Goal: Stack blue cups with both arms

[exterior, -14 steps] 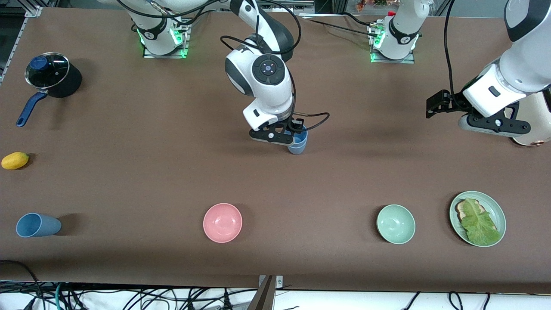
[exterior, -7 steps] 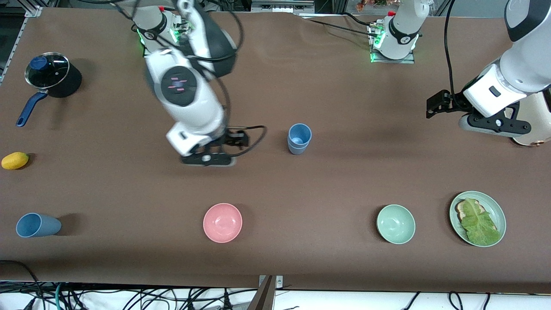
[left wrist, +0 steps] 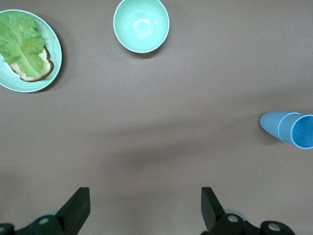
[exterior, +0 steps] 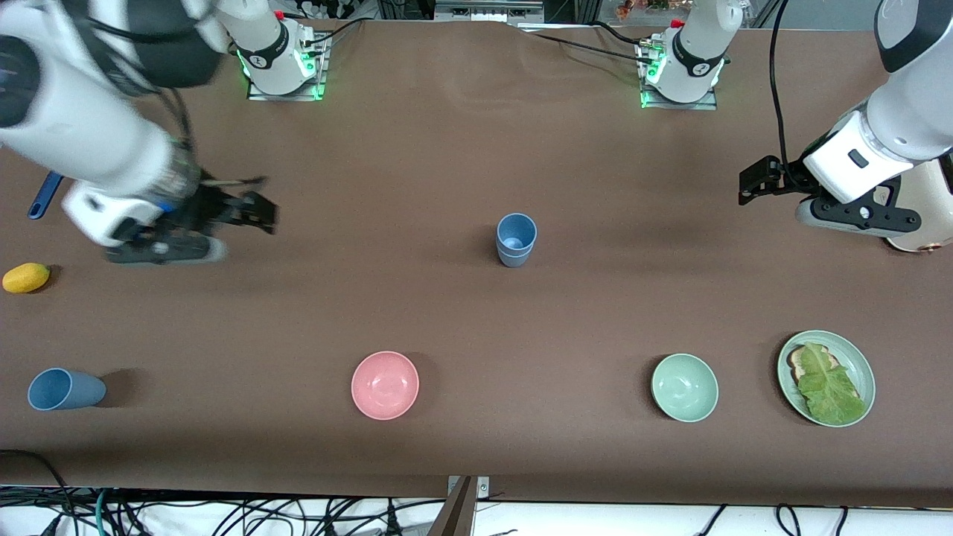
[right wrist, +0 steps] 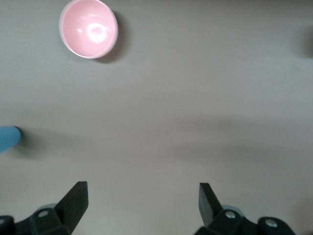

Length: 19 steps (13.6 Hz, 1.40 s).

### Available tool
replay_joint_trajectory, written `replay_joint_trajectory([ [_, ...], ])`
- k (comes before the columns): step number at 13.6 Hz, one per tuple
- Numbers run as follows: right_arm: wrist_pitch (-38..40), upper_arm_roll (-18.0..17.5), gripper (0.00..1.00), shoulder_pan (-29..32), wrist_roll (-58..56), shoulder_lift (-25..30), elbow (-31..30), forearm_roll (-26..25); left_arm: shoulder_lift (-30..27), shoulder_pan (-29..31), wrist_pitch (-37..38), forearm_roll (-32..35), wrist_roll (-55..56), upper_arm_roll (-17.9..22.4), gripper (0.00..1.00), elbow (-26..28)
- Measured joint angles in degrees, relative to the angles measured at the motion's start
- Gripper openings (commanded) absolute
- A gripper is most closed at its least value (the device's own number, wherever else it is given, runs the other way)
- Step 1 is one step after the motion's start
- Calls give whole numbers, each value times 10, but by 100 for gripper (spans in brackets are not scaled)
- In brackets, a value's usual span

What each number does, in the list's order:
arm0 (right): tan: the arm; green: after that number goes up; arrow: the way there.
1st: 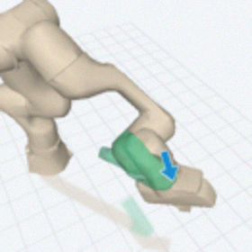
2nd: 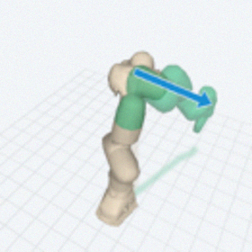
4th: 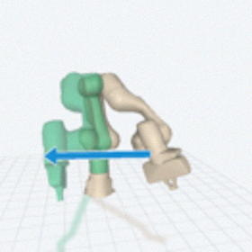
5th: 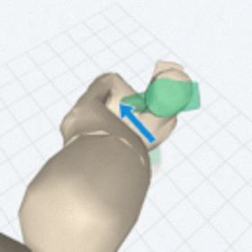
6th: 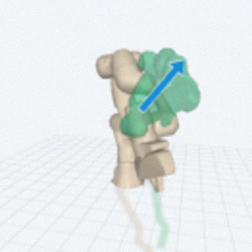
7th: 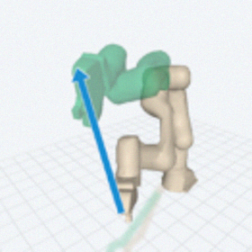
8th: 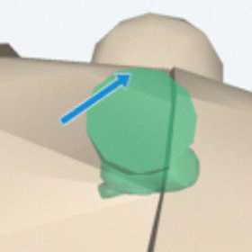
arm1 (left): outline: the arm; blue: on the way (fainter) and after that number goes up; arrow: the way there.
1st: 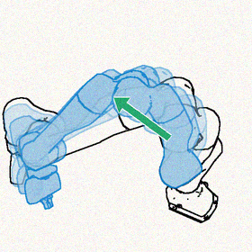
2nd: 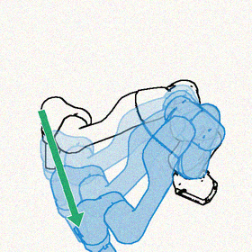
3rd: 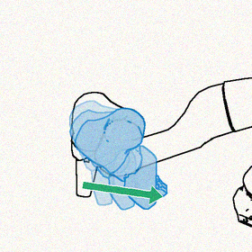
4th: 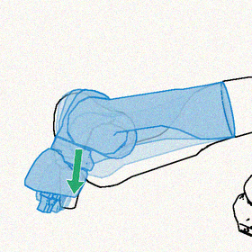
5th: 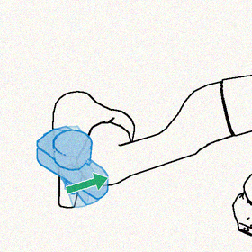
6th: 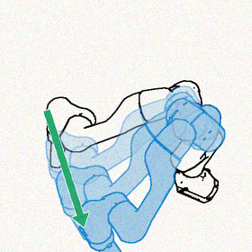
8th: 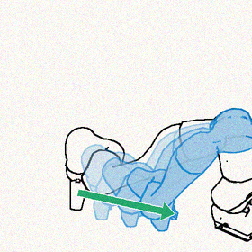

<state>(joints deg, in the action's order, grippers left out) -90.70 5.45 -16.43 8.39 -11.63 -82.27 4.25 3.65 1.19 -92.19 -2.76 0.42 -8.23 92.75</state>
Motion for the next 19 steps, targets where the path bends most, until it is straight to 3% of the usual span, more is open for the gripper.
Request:
replay_joint_trajectory([
  [2,18,-48,100,70,-7,43,-31,0,0,0,0,0,0,0,100,0],
  [4,23,-64,100,89,-7,67,-45,-1,0,0,0,0,0,0,100,0],
  [9,22,-65,100,89,-7,74,-46,-26,0,1,0,0,0,1,100,0],
  [19,17,-48,100,95,-14,71,-45,-27,0,-1,0,33,1,0,100,0],
])
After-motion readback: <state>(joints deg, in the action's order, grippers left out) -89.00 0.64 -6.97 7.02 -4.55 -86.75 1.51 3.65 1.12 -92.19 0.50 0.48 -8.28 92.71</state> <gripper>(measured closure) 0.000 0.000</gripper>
